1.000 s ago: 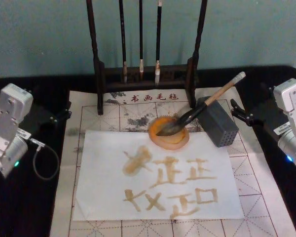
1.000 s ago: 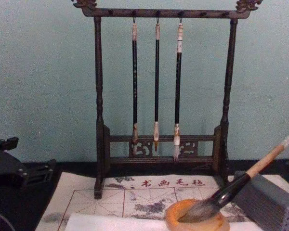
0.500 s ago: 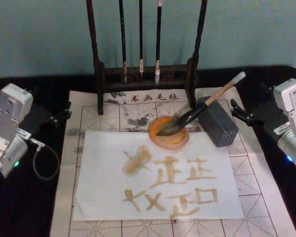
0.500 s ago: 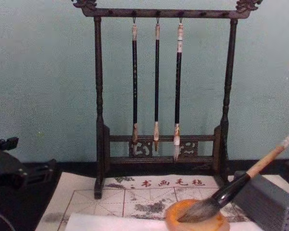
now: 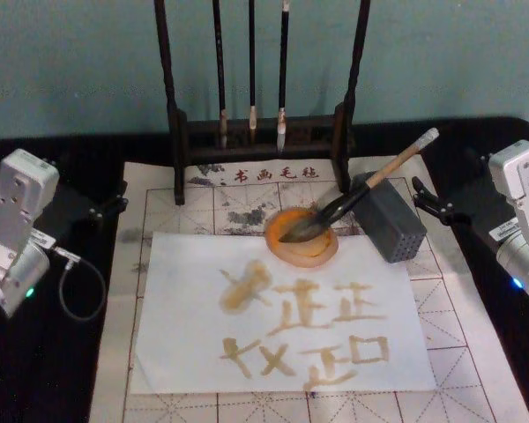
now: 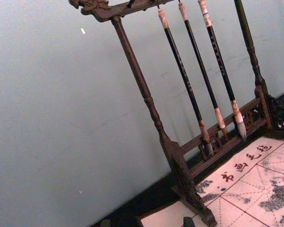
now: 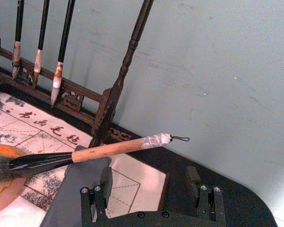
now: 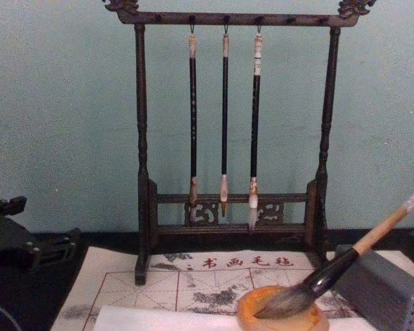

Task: Pick up the brush from the inkstone, write on the paper, then place the brush back to its original position.

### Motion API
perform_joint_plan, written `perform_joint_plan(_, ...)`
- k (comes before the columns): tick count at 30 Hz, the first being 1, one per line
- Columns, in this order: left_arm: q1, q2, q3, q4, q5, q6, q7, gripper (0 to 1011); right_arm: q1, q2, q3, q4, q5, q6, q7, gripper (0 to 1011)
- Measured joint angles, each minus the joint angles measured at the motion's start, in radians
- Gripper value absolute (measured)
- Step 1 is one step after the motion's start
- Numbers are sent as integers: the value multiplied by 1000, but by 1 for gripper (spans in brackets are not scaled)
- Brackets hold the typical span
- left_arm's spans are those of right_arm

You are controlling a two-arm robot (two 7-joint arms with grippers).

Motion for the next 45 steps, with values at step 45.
perform_joint_plan(45, 0, 0, 0, 0, 0, 0, 0, 1001, -77, -167, 255, -56, 514, 286, 197, 1000)
